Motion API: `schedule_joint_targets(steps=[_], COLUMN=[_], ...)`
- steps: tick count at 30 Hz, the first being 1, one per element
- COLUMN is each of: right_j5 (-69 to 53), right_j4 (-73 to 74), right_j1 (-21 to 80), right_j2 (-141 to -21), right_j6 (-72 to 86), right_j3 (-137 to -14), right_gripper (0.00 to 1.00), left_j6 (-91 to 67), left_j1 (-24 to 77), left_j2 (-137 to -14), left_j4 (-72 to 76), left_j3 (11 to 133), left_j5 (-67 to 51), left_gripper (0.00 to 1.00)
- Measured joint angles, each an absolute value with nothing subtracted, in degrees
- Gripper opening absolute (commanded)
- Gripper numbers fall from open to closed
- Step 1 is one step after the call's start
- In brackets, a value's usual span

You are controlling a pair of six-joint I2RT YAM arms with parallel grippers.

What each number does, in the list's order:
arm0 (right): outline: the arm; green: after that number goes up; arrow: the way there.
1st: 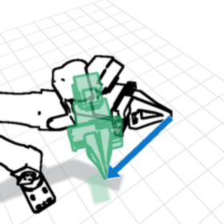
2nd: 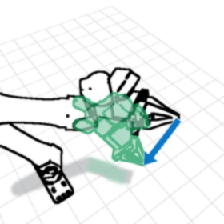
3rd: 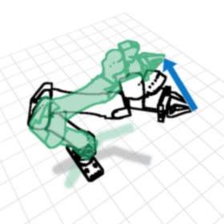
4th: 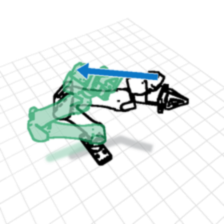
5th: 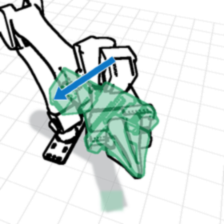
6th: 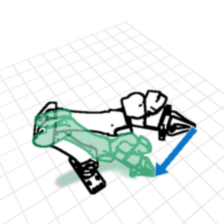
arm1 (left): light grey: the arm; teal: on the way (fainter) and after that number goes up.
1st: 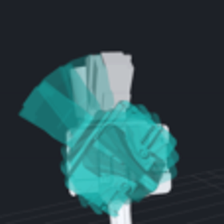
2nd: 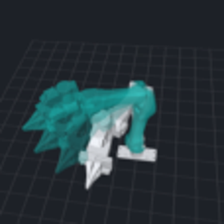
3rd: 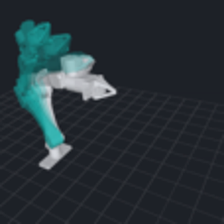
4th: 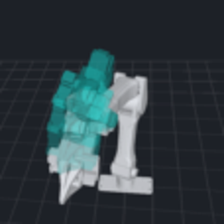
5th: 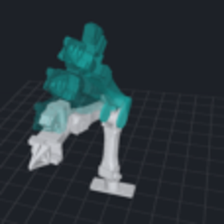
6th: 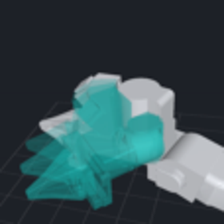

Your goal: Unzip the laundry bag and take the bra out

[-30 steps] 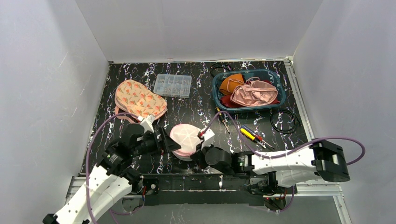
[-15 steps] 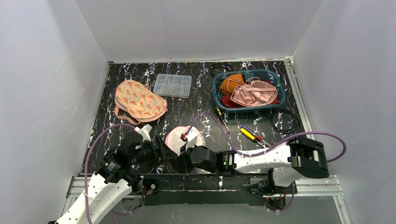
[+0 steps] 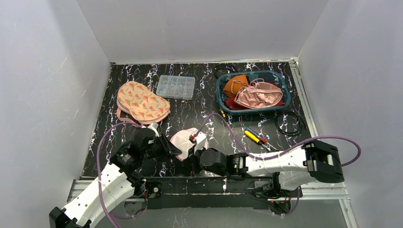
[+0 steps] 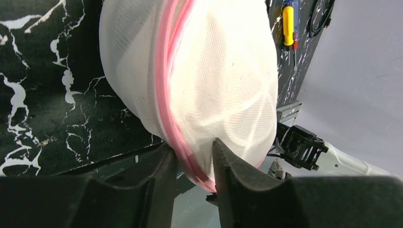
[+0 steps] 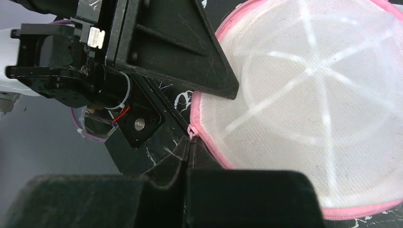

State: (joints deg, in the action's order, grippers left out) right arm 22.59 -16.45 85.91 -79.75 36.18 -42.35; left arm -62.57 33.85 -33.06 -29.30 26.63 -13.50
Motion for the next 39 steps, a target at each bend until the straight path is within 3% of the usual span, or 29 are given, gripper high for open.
schedule_joint_targets(steps=[4, 5, 33, 34, 37, 39], right_j5=[23.59, 23.92, 37.82, 38.04, 38.22, 38.19], right_j4=[-15.70, -15.22, 5.56, 5.56, 5.50, 5.04], right_j1=[85.91, 85.89, 86.17, 86.17, 86.17, 86.17], right_j2=[-77.84, -77.49, -53.93, -53.84, -54.43, -55.68], right_j6=[36.25, 36.25, 38.89, 38.92, 39.00, 39.00], right_j3=[-41.30, -41.30, -33.67, -33.47, -32.82, -32.80], right_gripper=[0.01, 0.01, 0.01, 0.01, 0.01, 0.01], left_j6=[-63.05, -63.07, -54.92, -54.52, -53.52, -52.77], left_j1=[33.87, 33.87, 33.87, 33.87, 33.87, 33.87], left_j2=[-33.98, -34.11, -45.54, -46.54, -49.56, -50.85], left_j4=[-27.31, -26.89, -19.16, -18.44, -16.73, -16.47], left_j3=[26.63, 26.65, 34.63, 35.00, 35.24, 35.22], left_j5=[-12.34, -12.23, -17.12, -17.47, -18.52, -19.03], left_gripper=[0.02, 0.00, 0.00, 0.02, 0.38, 0.56])
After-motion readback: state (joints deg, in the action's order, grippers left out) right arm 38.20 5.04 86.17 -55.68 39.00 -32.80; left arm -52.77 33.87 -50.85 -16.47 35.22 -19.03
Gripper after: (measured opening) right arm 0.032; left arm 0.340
